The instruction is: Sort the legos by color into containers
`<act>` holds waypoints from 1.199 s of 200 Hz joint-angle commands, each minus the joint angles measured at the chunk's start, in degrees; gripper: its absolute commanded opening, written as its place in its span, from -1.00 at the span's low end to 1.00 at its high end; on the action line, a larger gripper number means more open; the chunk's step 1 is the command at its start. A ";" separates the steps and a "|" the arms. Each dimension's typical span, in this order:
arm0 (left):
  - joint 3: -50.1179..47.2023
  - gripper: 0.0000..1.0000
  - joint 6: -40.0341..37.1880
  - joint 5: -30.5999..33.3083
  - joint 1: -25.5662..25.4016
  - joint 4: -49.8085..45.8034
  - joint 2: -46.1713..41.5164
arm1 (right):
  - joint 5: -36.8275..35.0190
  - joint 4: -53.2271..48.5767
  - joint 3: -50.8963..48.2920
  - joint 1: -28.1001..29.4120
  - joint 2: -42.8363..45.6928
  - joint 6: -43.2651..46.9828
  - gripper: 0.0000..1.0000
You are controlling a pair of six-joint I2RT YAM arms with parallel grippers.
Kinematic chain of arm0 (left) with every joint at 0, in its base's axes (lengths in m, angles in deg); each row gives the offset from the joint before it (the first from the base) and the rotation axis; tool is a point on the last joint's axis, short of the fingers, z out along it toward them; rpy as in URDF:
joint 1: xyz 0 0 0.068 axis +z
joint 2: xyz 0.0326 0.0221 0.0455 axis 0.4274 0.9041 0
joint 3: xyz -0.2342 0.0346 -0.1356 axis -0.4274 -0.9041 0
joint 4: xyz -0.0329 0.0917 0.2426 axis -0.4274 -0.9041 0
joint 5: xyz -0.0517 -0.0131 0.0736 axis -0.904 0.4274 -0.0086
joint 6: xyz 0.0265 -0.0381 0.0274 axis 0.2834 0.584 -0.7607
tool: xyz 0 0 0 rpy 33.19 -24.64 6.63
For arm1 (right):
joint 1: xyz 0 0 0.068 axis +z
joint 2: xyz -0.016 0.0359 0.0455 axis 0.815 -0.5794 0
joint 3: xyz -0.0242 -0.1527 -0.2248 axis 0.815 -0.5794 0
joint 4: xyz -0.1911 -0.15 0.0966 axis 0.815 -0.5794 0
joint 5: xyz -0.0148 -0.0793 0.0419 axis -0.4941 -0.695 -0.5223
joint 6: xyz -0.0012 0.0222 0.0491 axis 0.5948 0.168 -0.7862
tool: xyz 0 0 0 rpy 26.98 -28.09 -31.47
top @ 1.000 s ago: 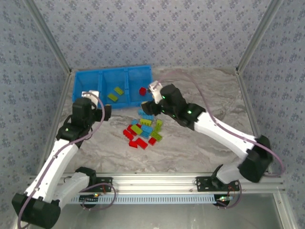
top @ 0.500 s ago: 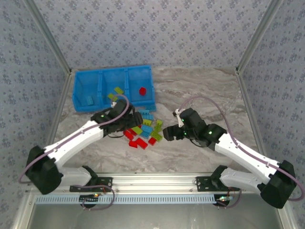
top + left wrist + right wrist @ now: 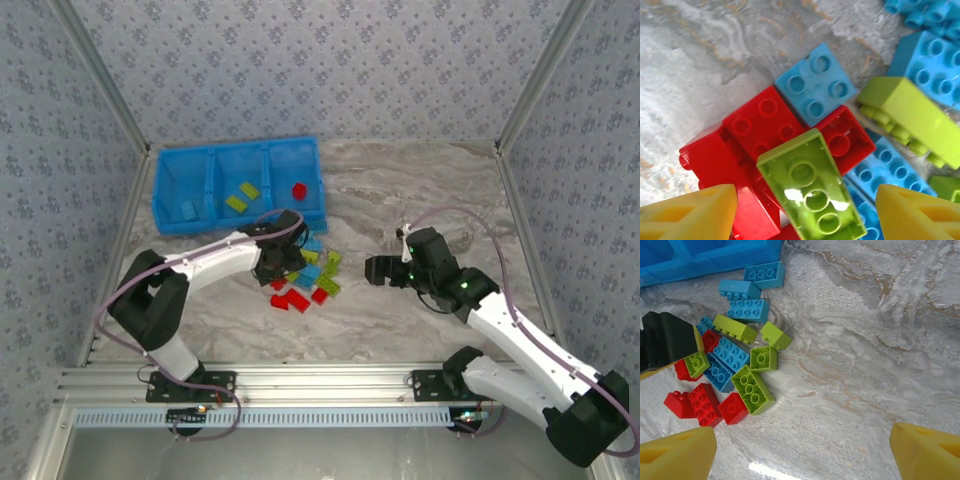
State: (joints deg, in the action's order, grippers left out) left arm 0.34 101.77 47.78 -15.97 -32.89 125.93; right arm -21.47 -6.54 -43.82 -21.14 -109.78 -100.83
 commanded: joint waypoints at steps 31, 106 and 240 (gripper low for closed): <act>3.36 0.13 0.91 1.60 -0.55 -3.37 4.66 | 0.01 -1.88 -1.20 -1.35 2.37 -2.57 0.86; 5.79 -0.37 -4.06 2.88 -0.97 -6.94 4.94 | 0.30 -2.18 -1.00 -1.38 3.29 -4.24 0.89; 13.85 -0.23 -16.77 16.32 4.41 -6.83 -6.07 | 3.36 3.63 -0.23 3.82 5.03 -4.36 1.00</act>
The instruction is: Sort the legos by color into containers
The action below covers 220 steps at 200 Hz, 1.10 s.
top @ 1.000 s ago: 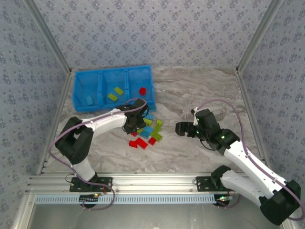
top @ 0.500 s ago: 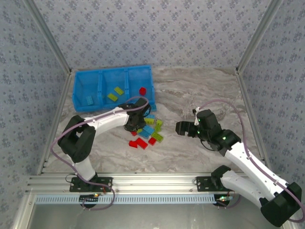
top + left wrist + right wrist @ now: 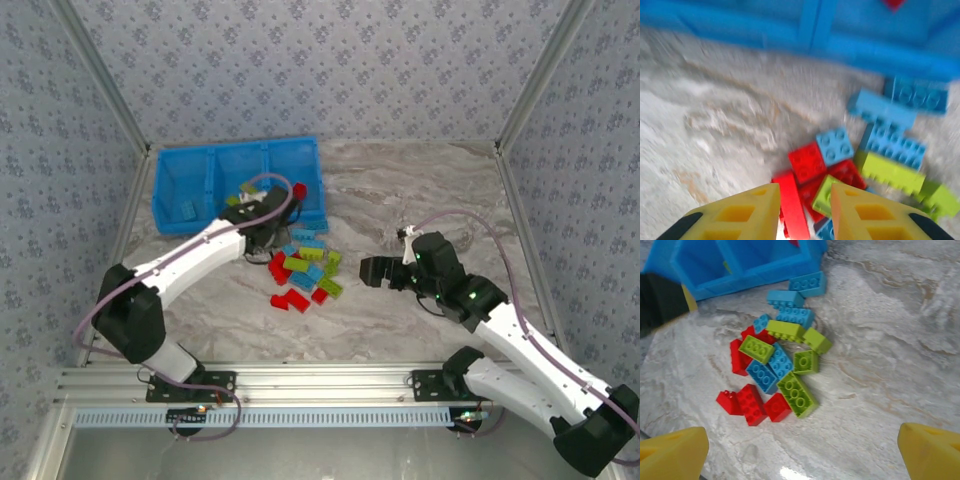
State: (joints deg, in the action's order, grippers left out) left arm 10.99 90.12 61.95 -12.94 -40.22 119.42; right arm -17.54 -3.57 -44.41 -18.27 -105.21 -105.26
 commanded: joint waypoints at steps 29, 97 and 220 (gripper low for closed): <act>1.01 0.15 -14.55 -15.91 -1.28 9.67 3.15 | -2.17 -0.29 -0.62 1.37 0.77 -0.81 1.00; 2.69 0.77 -22.90 -10.86 -4.94 1.44 13.29 | -2.23 -0.16 -0.61 1.52 0.46 -0.70 1.00; 3.05 0.19 -21.84 -11.61 -4.93 -0.36 19.05 | -2.68 -0.75 -0.87 1.75 0.60 -1.47 1.00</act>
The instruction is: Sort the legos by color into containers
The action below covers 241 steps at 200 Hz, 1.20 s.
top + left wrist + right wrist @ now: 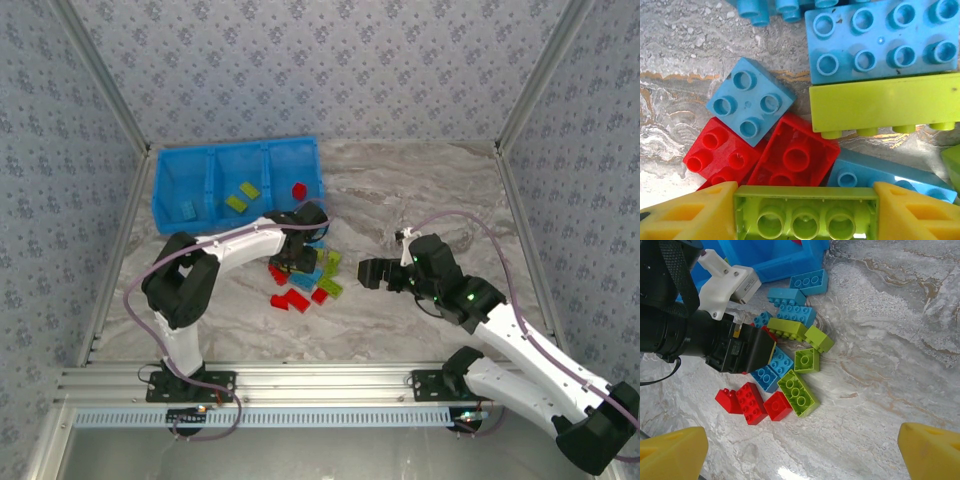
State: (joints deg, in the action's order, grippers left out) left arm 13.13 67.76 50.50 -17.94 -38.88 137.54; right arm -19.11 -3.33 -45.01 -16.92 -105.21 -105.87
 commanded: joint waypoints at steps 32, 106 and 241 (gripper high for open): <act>1.12 0.07 1.39 -0.41 0.20 -1.33 -1.55 | -0.76 -1.04 0.38 0.81 0.69 -0.87 1.00; 8.03 0.05 -2.24 19.17 7.11 0.29 -11.87 | -1.57 -0.63 1.04 1.65 1.15 -0.49 1.00; 24.38 0.55 -6.07 8.42 24.17 9.93 -1.48 | -3.81 -3.78 1.41 3.30 3.90 -1.92 1.00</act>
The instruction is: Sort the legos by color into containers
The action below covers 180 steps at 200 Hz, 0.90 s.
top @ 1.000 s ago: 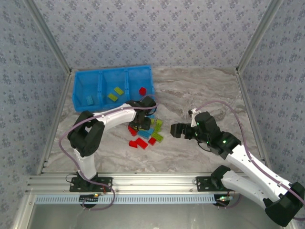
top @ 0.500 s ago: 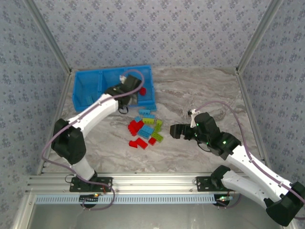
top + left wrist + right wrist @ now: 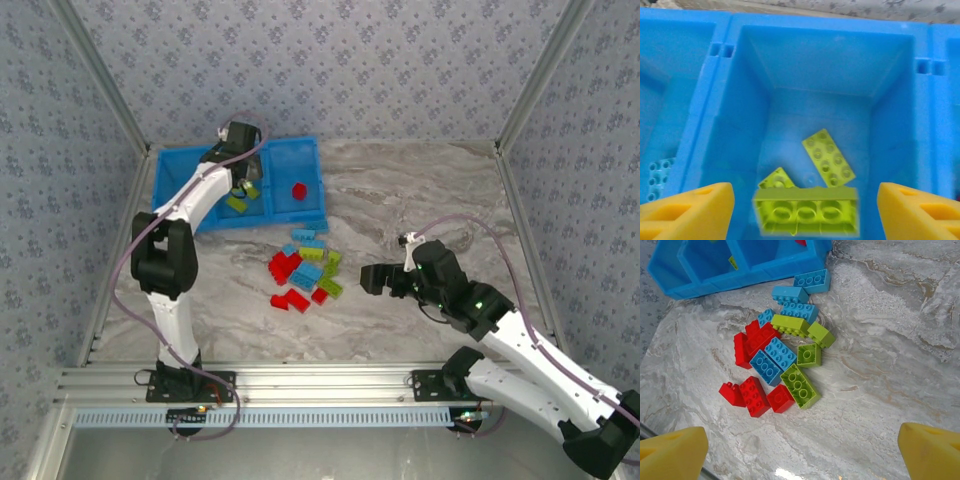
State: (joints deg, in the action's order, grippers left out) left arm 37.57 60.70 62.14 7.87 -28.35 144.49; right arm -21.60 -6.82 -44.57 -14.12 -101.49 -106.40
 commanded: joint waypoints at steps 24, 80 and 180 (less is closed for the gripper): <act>-5.81 0.58 5.70 -4.26 -4.56 -4.94 -15.92 | -0.93 1.82 0.53 0.71 -0.86 -1.45 1.00; -34.70 0.54 18.68 -1.16 -25.57 -8.33 -39.27 | -0.63 2.78 -1.06 0.81 -1.86 -0.57 1.00; -54.39 0.65 53.92 -5.69 -37.50 -6.50 -41.74 | 1.34 5.20 -0.09 0.96 -6.07 -0.03 1.00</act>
State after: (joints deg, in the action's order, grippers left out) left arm -17.10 109.31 57.60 -29.46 -40.22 100.16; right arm -20.42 -1.58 -45.42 -13.60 -108.46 -106.53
